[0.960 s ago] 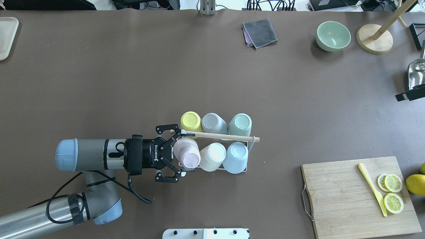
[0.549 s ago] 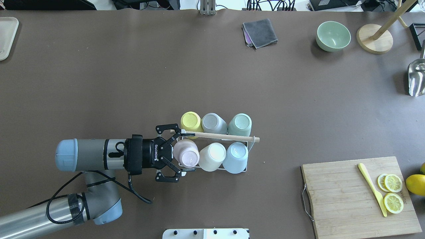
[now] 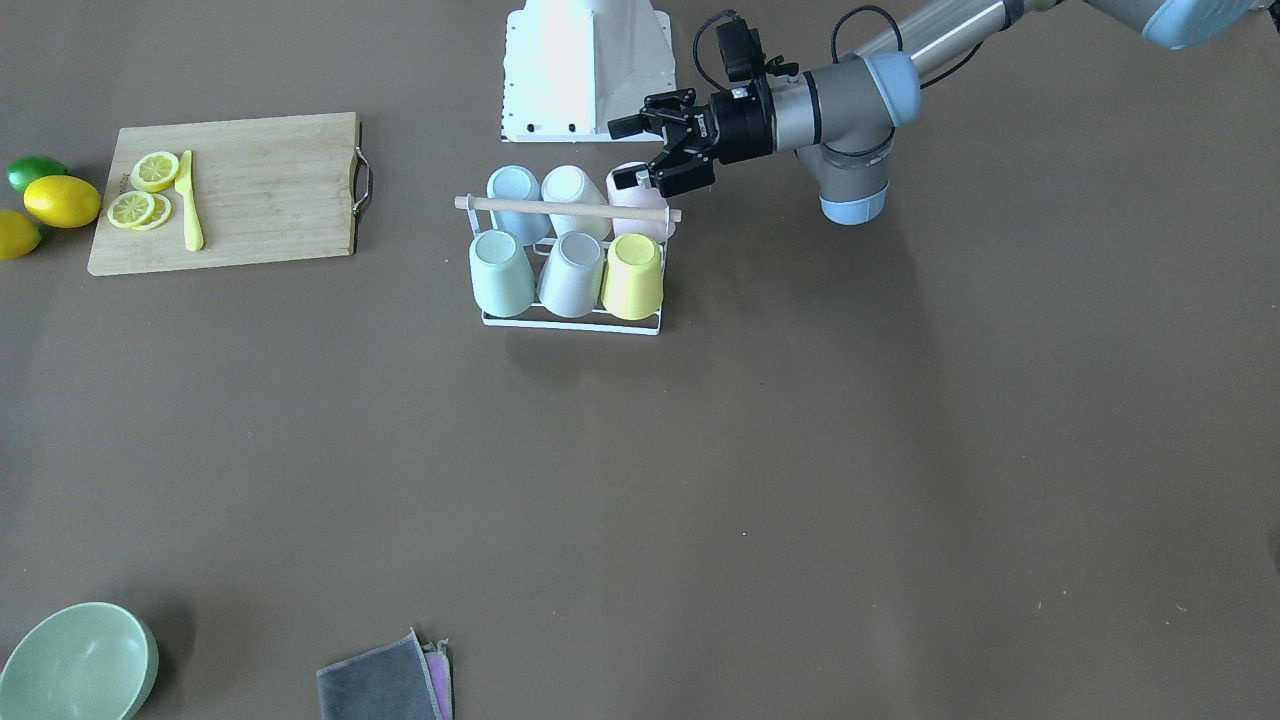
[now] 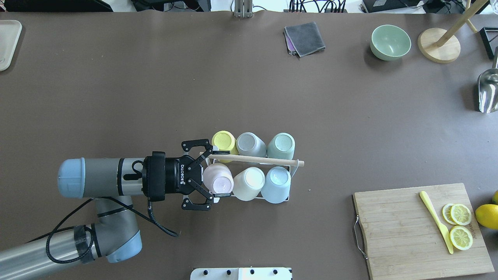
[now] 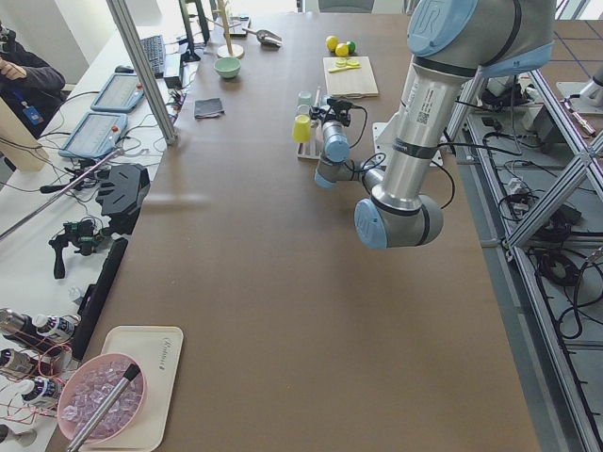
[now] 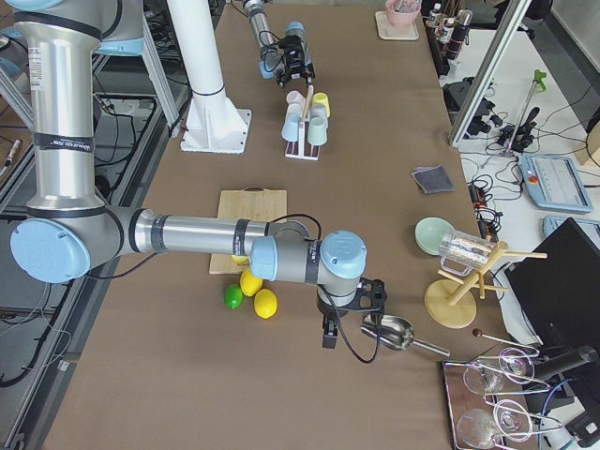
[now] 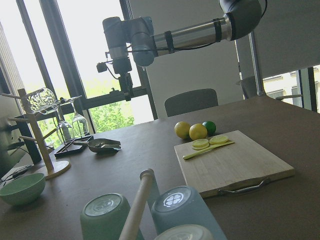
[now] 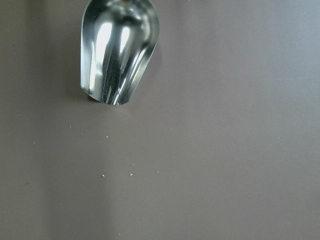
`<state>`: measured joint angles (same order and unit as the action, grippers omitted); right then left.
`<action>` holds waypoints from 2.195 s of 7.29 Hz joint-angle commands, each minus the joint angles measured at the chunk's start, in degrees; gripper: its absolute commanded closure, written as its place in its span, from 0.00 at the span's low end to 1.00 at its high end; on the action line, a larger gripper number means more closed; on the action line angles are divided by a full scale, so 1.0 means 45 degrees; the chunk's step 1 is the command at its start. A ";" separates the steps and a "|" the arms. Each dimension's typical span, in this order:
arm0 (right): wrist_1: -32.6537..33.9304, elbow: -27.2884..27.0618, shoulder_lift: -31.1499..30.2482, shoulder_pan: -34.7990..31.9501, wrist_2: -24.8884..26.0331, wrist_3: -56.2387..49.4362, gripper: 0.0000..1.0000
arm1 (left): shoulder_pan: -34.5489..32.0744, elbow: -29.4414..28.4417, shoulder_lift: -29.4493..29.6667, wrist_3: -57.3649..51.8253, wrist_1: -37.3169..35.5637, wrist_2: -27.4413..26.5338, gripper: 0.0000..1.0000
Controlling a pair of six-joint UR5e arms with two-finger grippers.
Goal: Place cup on cup holder
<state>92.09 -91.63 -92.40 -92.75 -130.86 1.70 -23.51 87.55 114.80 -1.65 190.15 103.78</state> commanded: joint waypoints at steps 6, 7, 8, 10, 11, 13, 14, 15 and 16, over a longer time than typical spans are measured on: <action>0.0259 -0.0477 -0.0189 -0.0131 0.0486 -0.0123 0.00 | -0.2272 0.4994 -0.1566 0.0074 -1.2960 -0.0093 0.02; 0.0298 -0.0516 -0.0228 -0.0131 0.0486 -0.0123 0.00 | -0.2818 0.5384 -0.1546 0.0074 -1.5123 -0.0093 0.02; 0.0607 -0.0671 -0.0441 -0.0286 0.0215 -0.0162 0.00 | -0.3229 0.5562 -0.1527 0.0074 -1.7253 -0.0074 0.02; 0.0767 -0.1101 -0.0503 -0.0346 0.0036 -0.0143 0.00 | -0.3932 0.5679 -0.1430 0.0074 -2.1743 -0.0074 0.02; 0.0670 -0.1083 -0.0444 -0.0250 0.0094 -0.0143 0.00 | -0.4652 0.5758 -0.1410 0.0113 -2.3158 -0.0054 0.02; 0.0630 -0.0986 -0.0307 -0.0015 0.0134 0.0013 0.00 | -0.6911 0.5159 -0.2691 0.0771 -2.3115 0.2852 0.02; 0.0611 -0.1043 -0.0268 0.0005 0.0018 0.0052 0.00 | -0.8297 0.4515 -0.3124 0.0971 -2.3133 0.5196 0.02; 0.0630 -0.1102 -0.0035 0.0044 -0.0080 0.0053 0.00 | -0.9355 0.4451 -0.3940 0.0953 -2.3153 0.6244 0.02; 0.0649 -0.1025 -0.0052 0.0064 -0.0081 0.0053 0.00 | -1.0507 0.4547 -0.4819 0.0953 -2.3153 0.6332 0.02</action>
<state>94.93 -96.39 -92.96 -92.62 -131.01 1.89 -64.14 108.21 97.80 2.44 86.03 128.71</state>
